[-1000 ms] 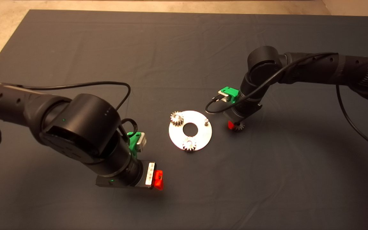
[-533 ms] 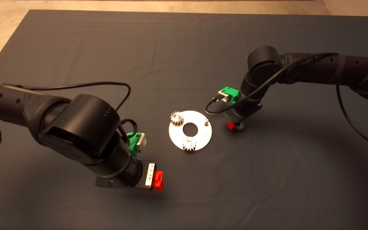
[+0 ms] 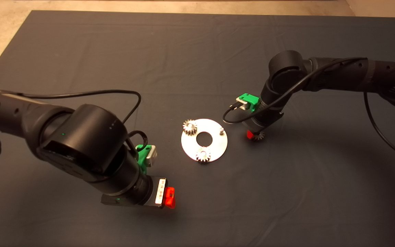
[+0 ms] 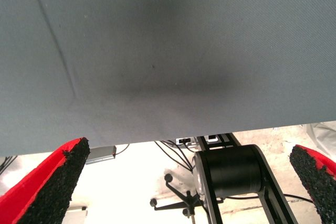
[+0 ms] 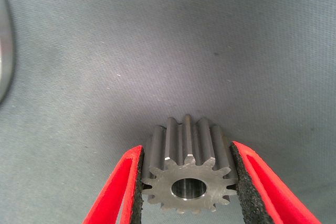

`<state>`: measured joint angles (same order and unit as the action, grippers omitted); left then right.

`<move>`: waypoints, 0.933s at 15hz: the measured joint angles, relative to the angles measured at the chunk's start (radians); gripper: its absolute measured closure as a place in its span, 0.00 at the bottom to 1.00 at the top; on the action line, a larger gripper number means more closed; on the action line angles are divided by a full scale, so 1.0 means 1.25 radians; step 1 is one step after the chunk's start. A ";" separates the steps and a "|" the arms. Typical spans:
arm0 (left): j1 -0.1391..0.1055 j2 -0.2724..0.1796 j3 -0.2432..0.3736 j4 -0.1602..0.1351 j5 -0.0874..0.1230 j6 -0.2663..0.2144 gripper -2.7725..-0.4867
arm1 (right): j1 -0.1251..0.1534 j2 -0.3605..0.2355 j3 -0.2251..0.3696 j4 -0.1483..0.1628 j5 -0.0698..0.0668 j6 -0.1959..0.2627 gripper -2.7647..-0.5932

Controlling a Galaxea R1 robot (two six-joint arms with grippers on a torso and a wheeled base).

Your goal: Install three planetary gears onto the carrier pins

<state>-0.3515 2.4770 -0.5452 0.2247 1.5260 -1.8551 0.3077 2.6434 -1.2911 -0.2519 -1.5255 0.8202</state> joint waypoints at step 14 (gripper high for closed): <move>0.019 0.002 0.050 0.000 0.001 -0.060 0.01 | 0.063 0.041 -0.019 0.000 -0.001 0.025 0.82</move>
<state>-0.3281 2.4796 -0.4830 0.2247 1.5268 -1.9304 0.3862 2.6950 -1.3144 -0.2523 -1.5267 0.8511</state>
